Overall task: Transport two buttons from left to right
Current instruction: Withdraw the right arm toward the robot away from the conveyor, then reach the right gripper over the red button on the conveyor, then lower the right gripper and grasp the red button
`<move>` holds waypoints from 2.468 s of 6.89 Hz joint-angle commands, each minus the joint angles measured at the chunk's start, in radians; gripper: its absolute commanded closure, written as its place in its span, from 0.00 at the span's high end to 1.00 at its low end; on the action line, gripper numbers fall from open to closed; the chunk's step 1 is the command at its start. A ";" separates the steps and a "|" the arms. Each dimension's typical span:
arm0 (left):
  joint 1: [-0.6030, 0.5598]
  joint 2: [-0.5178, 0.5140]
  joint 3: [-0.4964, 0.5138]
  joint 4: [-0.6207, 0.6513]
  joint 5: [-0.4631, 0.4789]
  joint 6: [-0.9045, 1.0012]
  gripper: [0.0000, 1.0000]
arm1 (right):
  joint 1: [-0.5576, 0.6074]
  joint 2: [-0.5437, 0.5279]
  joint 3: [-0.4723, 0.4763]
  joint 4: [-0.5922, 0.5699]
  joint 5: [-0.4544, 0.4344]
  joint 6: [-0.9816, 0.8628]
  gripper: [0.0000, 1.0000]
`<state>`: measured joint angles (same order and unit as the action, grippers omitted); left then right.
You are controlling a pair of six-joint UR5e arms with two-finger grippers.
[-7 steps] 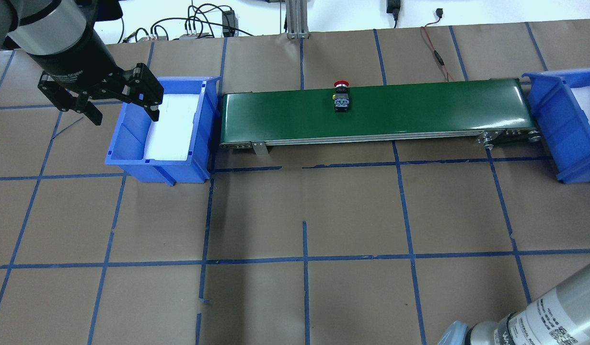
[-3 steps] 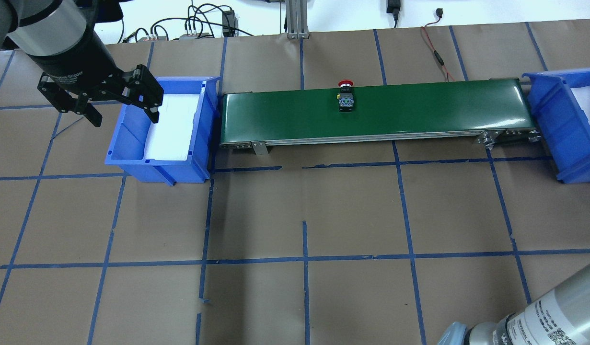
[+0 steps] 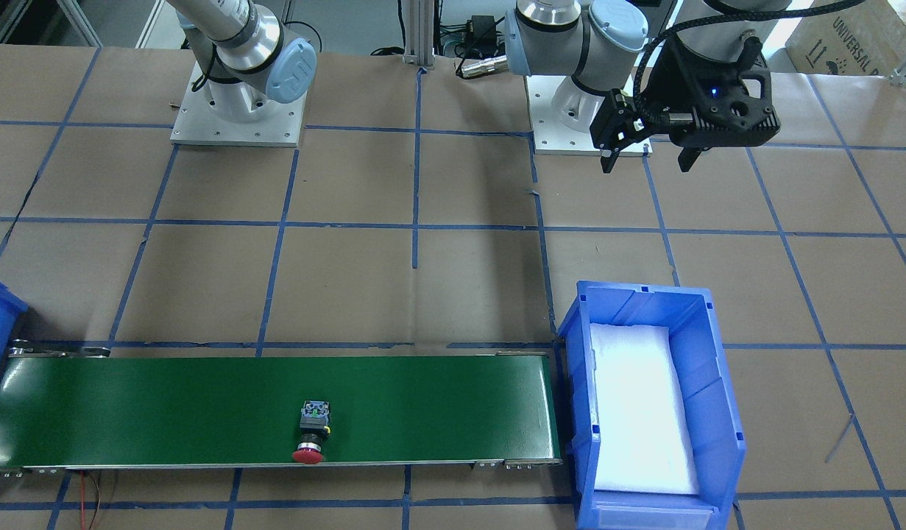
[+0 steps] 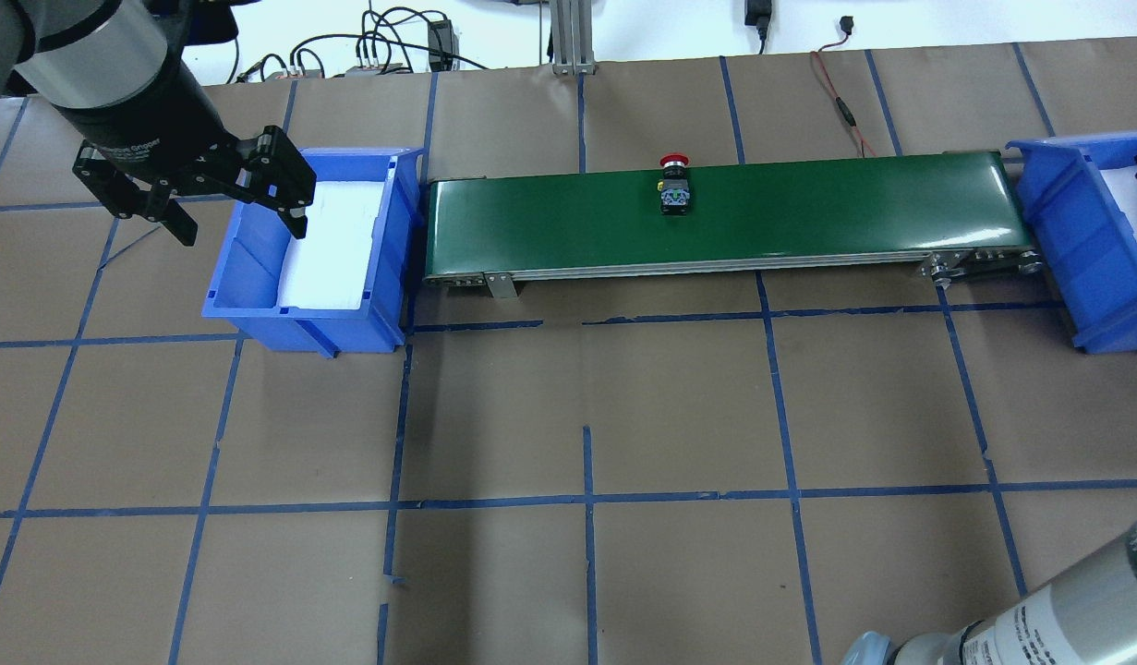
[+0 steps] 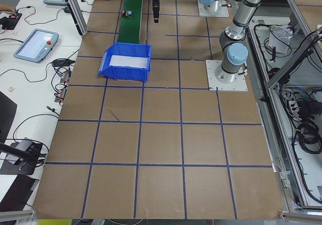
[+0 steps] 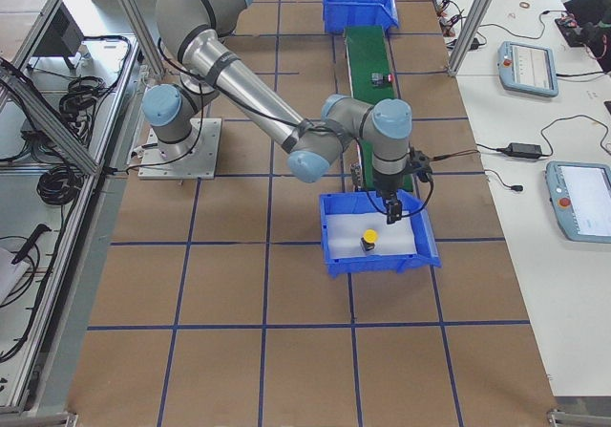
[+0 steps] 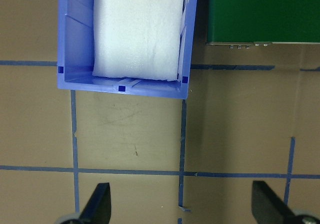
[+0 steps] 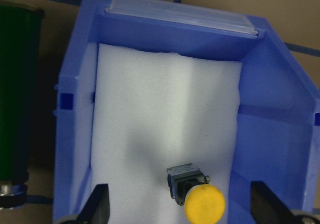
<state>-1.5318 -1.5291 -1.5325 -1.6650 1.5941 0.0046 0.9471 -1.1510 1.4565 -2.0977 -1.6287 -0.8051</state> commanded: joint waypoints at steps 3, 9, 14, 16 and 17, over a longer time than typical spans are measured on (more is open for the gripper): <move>0.001 0.000 0.000 -0.004 -0.006 0.000 1.00 | 0.184 -0.187 -0.027 0.160 0.024 0.128 1.00; 0.004 0.000 0.000 -0.004 -0.005 -0.002 1.00 | 0.545 -0.126 0.033 0.134 0.027 0.787 1.00; 0.005 -0.002 0.003 -0.004 -0.005 -0.006 1.00 | 0.662 -0.020 0.036 0.122 0.018 0.977 0.94; 0.007 -0.002 0.003 -0.004 -0.003 -0.006 1.00 | 0.662 0.037 0.039 0.035 0.027 0.968 0.96; 0.001 -0.002 0.002 -0.005 -0.005 -0.006 1.00 | 0.662 0.052 0.047 0.007 0.029 0.968 0.97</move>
<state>-1.5272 -1.5311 -1.5297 -1.6693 1.5898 -0.0015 1.6084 -1.1237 1.4970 -2.0524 -1.6023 0.1634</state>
